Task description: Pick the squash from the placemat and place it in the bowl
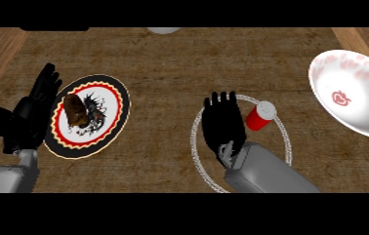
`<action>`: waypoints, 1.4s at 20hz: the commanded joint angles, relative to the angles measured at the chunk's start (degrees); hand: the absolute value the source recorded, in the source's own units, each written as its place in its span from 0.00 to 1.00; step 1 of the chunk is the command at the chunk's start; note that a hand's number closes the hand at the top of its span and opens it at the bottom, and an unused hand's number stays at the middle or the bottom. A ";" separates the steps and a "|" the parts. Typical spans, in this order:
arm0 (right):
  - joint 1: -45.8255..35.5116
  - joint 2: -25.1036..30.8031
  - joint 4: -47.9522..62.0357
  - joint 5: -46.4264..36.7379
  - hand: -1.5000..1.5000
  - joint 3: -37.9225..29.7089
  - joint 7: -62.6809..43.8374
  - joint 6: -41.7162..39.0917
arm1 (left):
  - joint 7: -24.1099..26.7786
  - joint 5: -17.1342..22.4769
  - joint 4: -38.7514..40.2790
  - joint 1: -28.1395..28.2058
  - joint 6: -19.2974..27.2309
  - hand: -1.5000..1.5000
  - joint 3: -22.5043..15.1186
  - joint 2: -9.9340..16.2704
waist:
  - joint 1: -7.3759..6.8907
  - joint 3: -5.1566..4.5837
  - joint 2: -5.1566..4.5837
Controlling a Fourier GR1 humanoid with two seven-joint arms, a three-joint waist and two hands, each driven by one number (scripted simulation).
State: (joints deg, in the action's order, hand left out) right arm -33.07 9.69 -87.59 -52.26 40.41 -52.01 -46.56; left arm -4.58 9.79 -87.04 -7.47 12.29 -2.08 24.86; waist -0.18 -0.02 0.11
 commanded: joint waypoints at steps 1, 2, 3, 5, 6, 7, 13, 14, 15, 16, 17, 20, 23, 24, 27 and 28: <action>1.70 1.11 -1.61 -4.86 0.00 1.16 -0.65 -0.19 | 0.80 -0.35 2.70 -0.73 -2.15 0.50 0.83 -1.20 | 0.22 0.02 -0.08; 2.12 -1.41 -0.23 -5.76 0.00 1.62 -1.59 -0.90 | -1.37 -3.59 0.45 -1.68 1.27 0.50 -1.15 -2.92 | 0.16 0.03 -0.07; 2.20 -6.31 0.03 -6.21 0.00 1.63 -5.44 -2.56 | 0.18 -1.13 3.55 -2.26 -2.07 0.50 2.09 -0.76 | 0.17 0.01 -0.08; 6.03 -2.23 -1.38 -7.49 0.00 0.70 -1.95 -1.11 | 2.01 -1.94 2.37 -0.24 -2.22 0.50 1.97 -2.03 | 0.19 0.01 -0.07; 5.26 -0.34 -0.05 -6.41 0.00 -1.86 0.42 -2.20 | 0.53 -1.67 -0.40 0.60 -1.66 0.50 2.43 -1.66 | 0.05 0.02 -0.06; 9.21 -2.58 -0.70 -8.95 0.00 1.51 -0.96 0.91 | -1.16 -3.75 0.54 -1.33 -0.83 0.50 1.38 -2.35 | 0.21 0.03 -0.07; 11.19 -3.10 0.20 -12.43 0.00 -1.31 1.07 -0.31 | -1.62 -4.94 0.80 -2.20 -2.21 0.50 2.95 -3.73 | 0.23 0.02 -0.07; 12.19 0.74 0.84 -13.04 0.00 -1.44 5.36 3.39 | 0.50 -5.39 2.06 -1.40 -1.84 0.50 2.10 -5.62 | 0.24 0.03 -0.10; 12.89 -1.61 0.45 -14.12 0.00 -1.35 3.26 1.92 | 0.34 -5.18 1.10 -0.46 -3.33 0.50 3.67 -4.19 | 0.15 0.02 -0.08; 10.22 -3.66 3.15 -14.91 0.00 -2.18 3.65 0.66 | -2.42 -5.47 0.00 -2.73 -2.78 0.50 2.78 -5.59 | 0.10 0.03 -0.09; 13.26 -0.17 0.85 -15.37 0.00 -2.22 6.00 3.79 | -2.34 -5.10 -1.83 0.31 -3.82 0.50 3.88 -4.40 | 0.07 0.03 -0.06; 11.76 -2.13 0.15 -17.14 0.00 -3.24 5.50 1.24 | -2.42 -4.73 -3.33 0.29 -4.65 0.50 5.93 -4.22 | 0.03 0.03 -0.04; 8.57 -4.68 11.09 -19.41 0.00 -4.80 8.56 6.86 | -0.21 -6.90 2.29 -2.35 -4.91 0.50 4.67 -6.49 | 0.01 0.02 -0.16; 11.58 -5.15 12.24 -20.41 0.00 -3.07 7.72 10.49 | -0.48 -8.77 0.30 -0.15 -2.73 0.50 3.01 -8.00 | -0.05 0.03 -0.15; 9.13 -7.27 12.56 -18.72 1.00 -8.13 8.53 5.83 | -2.48 -6.22 -0.91 -1.12 -5.31 0.50 6.46 -6.33 | 0.02 0.03 -0.10; 9.91 -3.98 13.29 -17.92 1.00 -8.75 12.43 7.20 | 0.11 -7.51 -0.62 0.58 -5.04 0.50 5.51 -7.19 | 0.02 0.03 -0.11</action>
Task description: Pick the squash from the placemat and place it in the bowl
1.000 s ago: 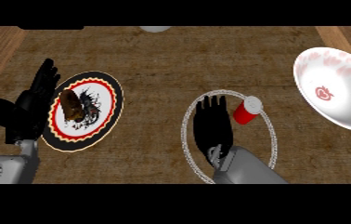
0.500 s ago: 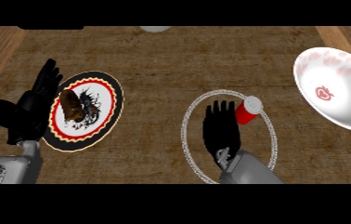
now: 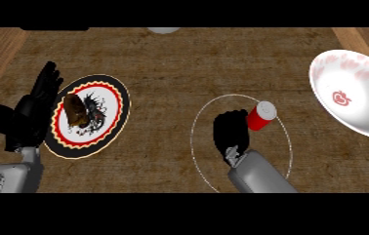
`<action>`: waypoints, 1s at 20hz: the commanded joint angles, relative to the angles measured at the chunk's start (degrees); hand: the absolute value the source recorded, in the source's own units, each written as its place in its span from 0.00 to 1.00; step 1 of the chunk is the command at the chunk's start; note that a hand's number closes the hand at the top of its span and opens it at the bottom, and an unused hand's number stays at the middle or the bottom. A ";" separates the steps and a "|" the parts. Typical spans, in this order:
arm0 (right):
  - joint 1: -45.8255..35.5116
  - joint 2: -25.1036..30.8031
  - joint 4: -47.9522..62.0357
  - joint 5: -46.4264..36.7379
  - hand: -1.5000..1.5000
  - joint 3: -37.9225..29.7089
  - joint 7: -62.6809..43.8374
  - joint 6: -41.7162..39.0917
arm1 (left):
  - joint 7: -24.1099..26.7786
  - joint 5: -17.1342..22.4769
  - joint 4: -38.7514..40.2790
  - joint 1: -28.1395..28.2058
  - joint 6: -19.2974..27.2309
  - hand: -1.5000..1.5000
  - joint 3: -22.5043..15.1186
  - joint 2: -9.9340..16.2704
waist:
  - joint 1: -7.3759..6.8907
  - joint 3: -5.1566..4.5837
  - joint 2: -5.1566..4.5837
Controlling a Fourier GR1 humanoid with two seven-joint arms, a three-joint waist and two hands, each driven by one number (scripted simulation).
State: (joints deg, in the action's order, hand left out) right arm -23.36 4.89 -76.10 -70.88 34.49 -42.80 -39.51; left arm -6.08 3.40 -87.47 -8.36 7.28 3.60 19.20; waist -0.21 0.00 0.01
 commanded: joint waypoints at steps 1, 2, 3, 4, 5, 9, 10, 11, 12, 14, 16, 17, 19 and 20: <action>0.30 -1.37 2.96 0.02 1.00 -1.62 2.95 0.45 | -3.28 -1.11 1.03 -4.16 -0.48 0.50 0.86 0.34 | 0.17 0.01 -0.03; -2.02 1.05 3.58 0.13 1.00 -2.40 6.95 -0.09 | -0.25 -0.46 -1.26 0.90 -0.90 0.50 0.40 -1.55 | -0.06 0.00 -0.01; 2.48 1.19 4.93 -0.74 1.00 0.21 7.66 5.10 | 0.02 -2.03 -0.46 0.04 0.37 0.50 -0.22 -2.02 | 0.03 0.01 -0.04; 1.33 0.14 0.42 -0.69 1.00 -0.94 7.17 1.50 | -2.02 -2.06 -0.42 -1.22 0.02 0.50 0.38 -1.85 | 0.15 0.00 0.02; -5.27 -3.38 11.21 -0.99 1.00 -3.37 7.88 4.15 | -3.29 -2.37 -3.48 0.91 -0.38 0.50 -0.70 -1.63 | -0.37 0.02 -0.07; -0.01 -1.68 9.39 -3.74 1.00 -1.63 10.97 8.30 | -3.19 -1.90 -4.06 0.81 -1.41 0.50 0.89 -2.41 | -0.04 0.01 0.01; -3.07 -0.77 11.03 -3.69 1.00 -4.23 12.92 7.73 | -0.74 -0.78 -1.38 1.14 -3.73 0.50 2.92 -1.09 | -0.06 0.00 -0.02; -1.84 -1.73 10.85 -4.93 1.00 -2.95 11.95 9.81 | 2.22 -3.76 1.35 1.09 -1.29 0.50 0.74 -3.77 | 0.04 0.00 -0.04; -2.98 -1.08 11.71 -5.57 1.00 -3.75 13.29 10.34 | -0.80 -3.19 -0.80 -0.03 -1.88 0.50 2.13 -2.17 | -0.02 0.00 -0.03; -4.07 0.65 12.57 -6.53 1.00 -4.52 14.15 14.72 | -3.45 -2.51 -1.21 -1.37 -1.91 0.50 1.95 -2.19 | -0.02 0.01 -0.05; -0.29 0.40 6.40 -9.04 1.00 -0.88 11.63 15.60 | -0.24 -1.43 1.17 -0.48 -3.62 0.50 3.55 -1.35 | 0.25 -0.01 0.00; -1.88 -2.95 7.91 -10.39 1.00 -0.46 8.87 14.60 | -2.99 -3.26 -3.16 0.84 -1.78 0.50 1.95 -2.27 | -0.06 0.01 0.04; -4.44 -0.06 7.27 -3.98 1.00 -13.00 9.23 18.36 | -1.44 -1.17 -0.34 -0.49 -3.86 0.50 3.90 -0.39 | 0.28 0.03 -0.17; -3.05 -1.13 6.06 -2.31 1.00 -16.47 6.96 21.32 | -0.63 -2.51 -0.08 -0.02 -2.00 0.50 3.20 -1.77 | 0.84 0.07 -0.22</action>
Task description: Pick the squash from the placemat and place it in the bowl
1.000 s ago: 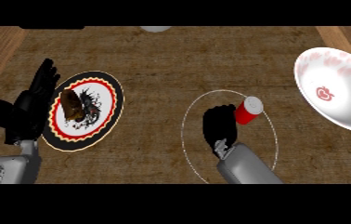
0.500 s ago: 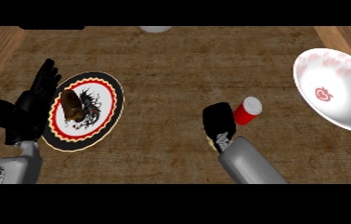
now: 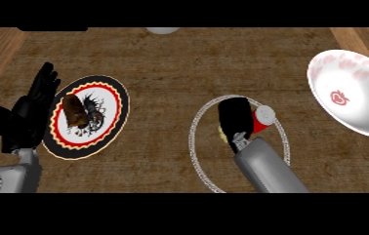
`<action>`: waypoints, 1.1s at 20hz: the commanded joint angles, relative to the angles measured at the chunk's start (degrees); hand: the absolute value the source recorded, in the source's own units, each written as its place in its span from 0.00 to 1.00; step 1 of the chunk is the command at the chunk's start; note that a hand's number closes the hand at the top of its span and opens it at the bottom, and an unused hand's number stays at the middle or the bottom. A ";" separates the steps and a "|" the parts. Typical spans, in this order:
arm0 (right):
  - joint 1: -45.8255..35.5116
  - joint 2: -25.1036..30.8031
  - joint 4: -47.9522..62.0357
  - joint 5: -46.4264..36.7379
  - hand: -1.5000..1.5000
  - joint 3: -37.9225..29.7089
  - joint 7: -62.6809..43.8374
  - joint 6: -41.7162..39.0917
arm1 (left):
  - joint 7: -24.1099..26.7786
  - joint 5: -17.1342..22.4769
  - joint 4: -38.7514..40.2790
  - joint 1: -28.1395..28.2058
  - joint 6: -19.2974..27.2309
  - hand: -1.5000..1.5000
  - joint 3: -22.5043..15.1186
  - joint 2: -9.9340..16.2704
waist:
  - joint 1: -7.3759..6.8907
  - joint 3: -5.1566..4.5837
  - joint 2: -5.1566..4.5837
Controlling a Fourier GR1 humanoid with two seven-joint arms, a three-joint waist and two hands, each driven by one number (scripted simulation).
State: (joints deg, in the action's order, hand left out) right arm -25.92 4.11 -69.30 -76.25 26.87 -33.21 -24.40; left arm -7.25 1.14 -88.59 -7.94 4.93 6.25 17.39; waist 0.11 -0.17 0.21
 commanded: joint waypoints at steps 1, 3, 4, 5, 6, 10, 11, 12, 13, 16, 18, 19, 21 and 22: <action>-2.45 0.37 -0.46 6.11 1.00 -14.57 -2.65 6.62 | 0.77 0.22 0.24 0.62 0.15 0.50 0.28 -0.53 | 0.33 0.28 -0.49; -2.50 -1.03 -1.38 10.95 1.00 -22.83 -5.37 9.94 | -0.27 0.05 -1.26 0.01 0.91 0.50 0.16 -0.75 | 0.97 0.44 -0.45; -5.34 -0.74 0.28 11.37 1.00 -25.10 -5.86 11.10 | 1.08 0.45 0.70 0.66 -0.50 0.50 0.80 0.21 | -0.09 0.29 -0.78; -4.99 -0.22 3.35 11.06 1.00 -25.61 -4.78 14.23 | -0.11 0.32 0.16 -0.33 -0.28 0.50 0.09 -0.34 | -0.54 0.28 -0.74; -6.63 1.34 2.54 10.83 1.00 -26.30 -4.72 13.99 | 0.49 -1.52 0.22 -0.50 0.89 0.50 -1.31 -1.38 | -0.26 0.23 -0.49; -13.12 4.43 -2.98 6.91 1.00 -26.79 -10.14 13.37 | -0.30 1.62 -1.36 1.37 -2.79 0.50 1.06 1.24 | -0.55 0.16 -0.09; -9.89 2.71 -7.22 3.48 1.00 -23.68 -12.84 17.01 | -0.26 -1.42 -0.31 0.29 0.85 0.50 -0.41 -0.93 | 0.36 0.15 0.05; -15.14 3.43 -8.70 3.19 1.00 -25.41 -15.79 15.00 | 0.57 -0.21 -1.94 2.73 -0.97 0.50 -0.75 -0.82 | -0.24 0.12 0.28; -14.70 4.41 -11.29 2.21 1.00 -24.97 -15.14 16.84 | 0.15 -0.98 0.61 0.36 0.29 0.50 -0.30 -1.01 | 0.68 0.12 0.16; -18.10 5.09 -14.46 0.99 1.00 -27.00 -18.86 16.60 | 0.99 -0.62 0.45 0.95 -0.37 0.50 -0.46 -1.43 | 0.17 0.12 0.00; -14.04 5.83 -19.17 2.49 1.00 -28.01 -17.01 18.74 | 0.06 0.01 0.03 0.13 -0.66 0.50 0.96 -0.42 | 0.34 0.16 0.00; -13.58 5.61 -23.35 1.62 1.00 -27.10 -19.75 14.98 | 0.49 -0.64 1.82 -0.88 0.22 0.50 1.68 -0.38 | 0.63 0.14 0.06; -14.79 10.63 -23.40 4.93 1.00 -32.35 -17.04 12.20 | -0.07 0.26 -0.02 0.59 -1.68 0.50 1.08 -0.31 | 0.35 0.16 0.03; -13.17 9.78 -24.46 4.97 1.00 -32.37 -17.15 14.07 | 2.48 -1.19 2.00 0.41 -0.66 0.50 0.63 -1.44 | 0.28 0.15 -0.08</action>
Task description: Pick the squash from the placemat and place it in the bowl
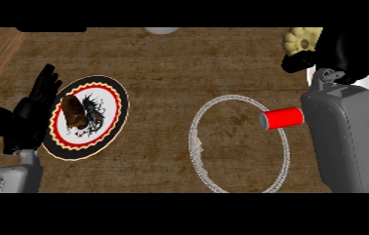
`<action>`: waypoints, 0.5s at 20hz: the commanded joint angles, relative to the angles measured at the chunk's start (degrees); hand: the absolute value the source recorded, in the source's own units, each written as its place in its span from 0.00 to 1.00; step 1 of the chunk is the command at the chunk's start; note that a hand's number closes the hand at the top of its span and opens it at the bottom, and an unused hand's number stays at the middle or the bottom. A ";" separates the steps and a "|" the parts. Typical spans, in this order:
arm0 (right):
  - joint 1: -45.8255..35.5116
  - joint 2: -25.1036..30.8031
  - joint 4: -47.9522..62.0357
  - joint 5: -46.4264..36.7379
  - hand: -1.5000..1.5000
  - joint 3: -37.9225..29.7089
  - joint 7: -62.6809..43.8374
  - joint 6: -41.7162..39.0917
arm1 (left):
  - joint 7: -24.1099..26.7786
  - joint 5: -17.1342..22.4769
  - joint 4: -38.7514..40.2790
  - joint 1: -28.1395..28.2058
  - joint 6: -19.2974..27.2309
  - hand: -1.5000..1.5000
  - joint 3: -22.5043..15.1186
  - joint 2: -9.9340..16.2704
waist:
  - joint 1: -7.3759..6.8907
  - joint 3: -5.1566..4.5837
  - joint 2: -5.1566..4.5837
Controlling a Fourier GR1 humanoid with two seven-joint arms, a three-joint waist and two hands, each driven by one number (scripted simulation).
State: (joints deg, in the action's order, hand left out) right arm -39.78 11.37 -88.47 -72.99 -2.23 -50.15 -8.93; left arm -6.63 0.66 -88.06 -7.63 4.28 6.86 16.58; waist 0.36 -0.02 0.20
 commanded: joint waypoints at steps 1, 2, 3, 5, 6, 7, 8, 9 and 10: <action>0.99 2.03 -2.47 1.79 1.00 -4.44 0.29 2.14 | 1.30 0.31 2.58 -1.75 -0.84 0.50 1.66 0.62 | -0.22 0.02 -0.19; -0.68 4.77 -1.00 2.77 1.00 -6.61 1.30 0.12 | -1.50 1.35 1.27 -2.75 -1.71 0.50 2.51 1.88 | -0.32 0.02 -0.18; 1.92 5.27 -3.21 3.65 1.00 -7.10 2.32 0.57 | -2.80 -0.16 -2.41 -0.69 -0.73 0.50 0.66 0.69 | -0.36 0.04 -0.11; 4.69 4.86 -3.45 6.30 1.00 -8.51 5.20 3.51 | -0.27 -2.22 0.28 -1.06 1.12 0.50 -1.68 -2.68 | -0.17 0.03 -0.20; -0.01 7.51 6.30 8.12 1.00 -12.81 8.35 6.71 | -1.59 -1.40 0.90 -3.15 0.23 0.50 -0.94 -1.50 | -0.61 0.05 -0.42; 1.98 4.81 -0.18 9.68 1.00 -11.50 6.55 5.15 | -0.19 -1.63 4.35 -5.31 0.03 0.50 0.73 -0.17 | -0.12 0.03 -0.28; 6.07 7.42 1.36 11.29 1.00 -13.93 11.18 7.55 | -1.39 -2.08 1.01 -3.02 1.55 0.50 -1.20 -2.85 | -0.20 0.06 -0.25; 4.46 8.47 6.27 11.95 1.00 -15.67 12.64 9.39 | -1.92 -0.35 1.95 -3.65 -1.09 0.50 0.53 -0.49 | -0.50 0.05 -0.34; 4.53 9.05 7.59 11.68 1.00 -15.75 13.41 10.52 | -1.09 -1.75 -1.65 -0.48 0.14 0.50 -0.12 -1.26 | -0.74 0.05 -0.26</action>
State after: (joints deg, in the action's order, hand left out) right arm -36.62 17.99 -85.66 -64.22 -14.08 -41.56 -2.74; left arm -7.81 -0.46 -87.54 -9.84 4.29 6.80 15.61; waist -0.03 0.01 -0.03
